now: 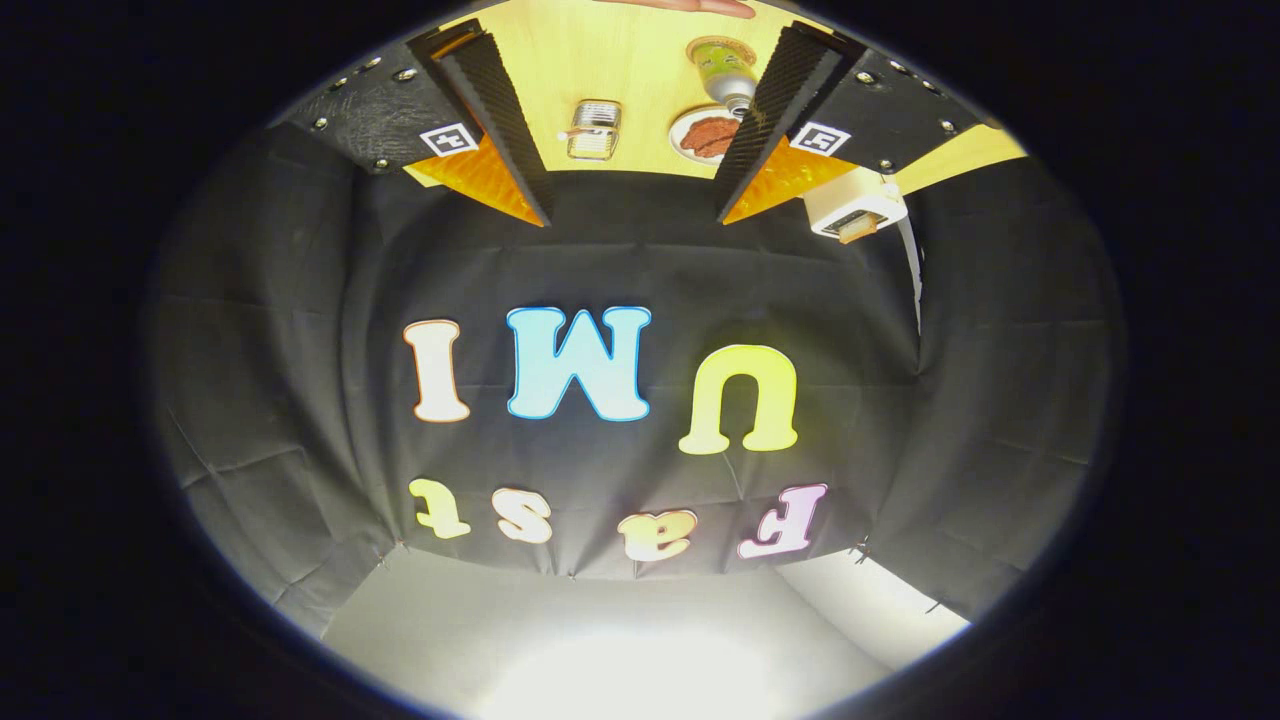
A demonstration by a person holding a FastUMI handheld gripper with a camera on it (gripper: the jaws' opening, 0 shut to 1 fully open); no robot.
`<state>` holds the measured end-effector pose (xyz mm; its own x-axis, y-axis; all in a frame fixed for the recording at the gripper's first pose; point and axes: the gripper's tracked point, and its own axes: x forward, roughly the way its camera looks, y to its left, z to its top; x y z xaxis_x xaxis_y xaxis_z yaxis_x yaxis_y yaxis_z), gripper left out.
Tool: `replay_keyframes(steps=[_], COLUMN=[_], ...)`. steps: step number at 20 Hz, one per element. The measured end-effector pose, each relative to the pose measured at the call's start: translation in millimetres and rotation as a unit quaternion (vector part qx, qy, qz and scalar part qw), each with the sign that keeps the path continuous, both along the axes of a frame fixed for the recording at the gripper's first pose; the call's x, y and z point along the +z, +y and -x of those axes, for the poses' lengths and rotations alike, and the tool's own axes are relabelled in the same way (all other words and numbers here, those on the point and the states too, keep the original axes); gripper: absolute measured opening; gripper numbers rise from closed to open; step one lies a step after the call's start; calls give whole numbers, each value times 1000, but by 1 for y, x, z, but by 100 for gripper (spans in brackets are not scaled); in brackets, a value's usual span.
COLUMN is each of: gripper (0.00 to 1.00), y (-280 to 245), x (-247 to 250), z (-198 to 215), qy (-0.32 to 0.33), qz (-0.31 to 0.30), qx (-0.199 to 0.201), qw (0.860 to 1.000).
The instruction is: Take the bottle from table, then pour the juice into the cup, finally place the bottle on the coaster
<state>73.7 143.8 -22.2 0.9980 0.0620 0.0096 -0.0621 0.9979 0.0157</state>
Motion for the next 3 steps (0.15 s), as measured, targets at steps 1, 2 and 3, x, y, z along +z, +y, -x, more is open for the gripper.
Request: replay_keyframes(steps=[1,2,3], gripper=[98,98,98], y=[-3,-6,-8], x=[3,5,8], z=[1,3,5], qy=[1,2,1], qz=[-3,-6,-8], qx=[1,2,4], qw=[1000,1000,1000])
